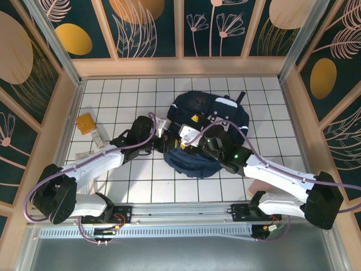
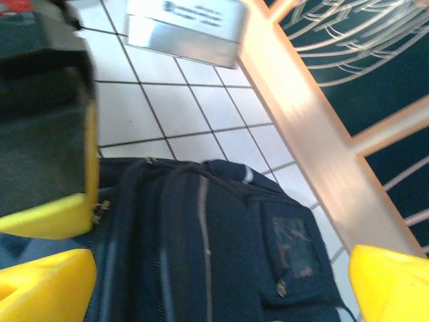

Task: Pack the student bag

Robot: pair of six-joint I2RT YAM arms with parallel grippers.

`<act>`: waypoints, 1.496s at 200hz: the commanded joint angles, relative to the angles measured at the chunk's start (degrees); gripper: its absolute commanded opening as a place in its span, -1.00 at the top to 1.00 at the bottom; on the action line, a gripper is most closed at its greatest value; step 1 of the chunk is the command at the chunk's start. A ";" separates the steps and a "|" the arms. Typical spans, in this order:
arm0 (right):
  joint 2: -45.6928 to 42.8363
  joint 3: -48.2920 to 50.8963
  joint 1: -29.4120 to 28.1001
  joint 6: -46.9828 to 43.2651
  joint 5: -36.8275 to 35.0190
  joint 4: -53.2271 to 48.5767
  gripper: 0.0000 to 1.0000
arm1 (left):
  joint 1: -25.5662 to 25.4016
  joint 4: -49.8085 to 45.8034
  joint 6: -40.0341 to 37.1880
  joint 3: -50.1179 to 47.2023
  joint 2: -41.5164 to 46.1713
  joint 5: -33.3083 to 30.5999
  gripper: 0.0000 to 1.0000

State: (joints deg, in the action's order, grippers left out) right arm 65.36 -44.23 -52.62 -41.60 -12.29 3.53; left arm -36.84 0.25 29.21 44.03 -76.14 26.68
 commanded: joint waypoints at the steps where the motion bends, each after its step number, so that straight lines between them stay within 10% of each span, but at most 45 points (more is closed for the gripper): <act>1: 1.89 -3.28 0.12 0.40 -5.22 -12.31 -0.91 | -0.86 5.63 2.37 2.82 -0.02 4.63 1.00; 85: 6.88 -5.83 1.93 3.22 -2.08 -16.78 -0.15 | -0.95 4.67 0.33 2.21 2.76 8.05 1.00; 150: 10.22 -5.86 1.73 4.77 -1.74 -13.09 -0.09 | -0.95 8.10 0.73 0.00 5.03 11.51 1.00; 217: 14.27 -9.81 5.36 13.25 28.47 -20.43 -0.33 | -0.90 8.98 -0.87 1.50 4.09 13.96 1.00; 299: 9.74 -3.57 11.93 17.89 33.57 -18.02 -0.35 | -0.95 8.53 -2.05 2.11 4.16 17.81 1.00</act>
State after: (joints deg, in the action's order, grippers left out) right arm 73.95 -48.49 -39.24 -23.92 20.36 -13.54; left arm -37.04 0.27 28.75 43.27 -74.61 36.47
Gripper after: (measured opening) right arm 0.668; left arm 0.048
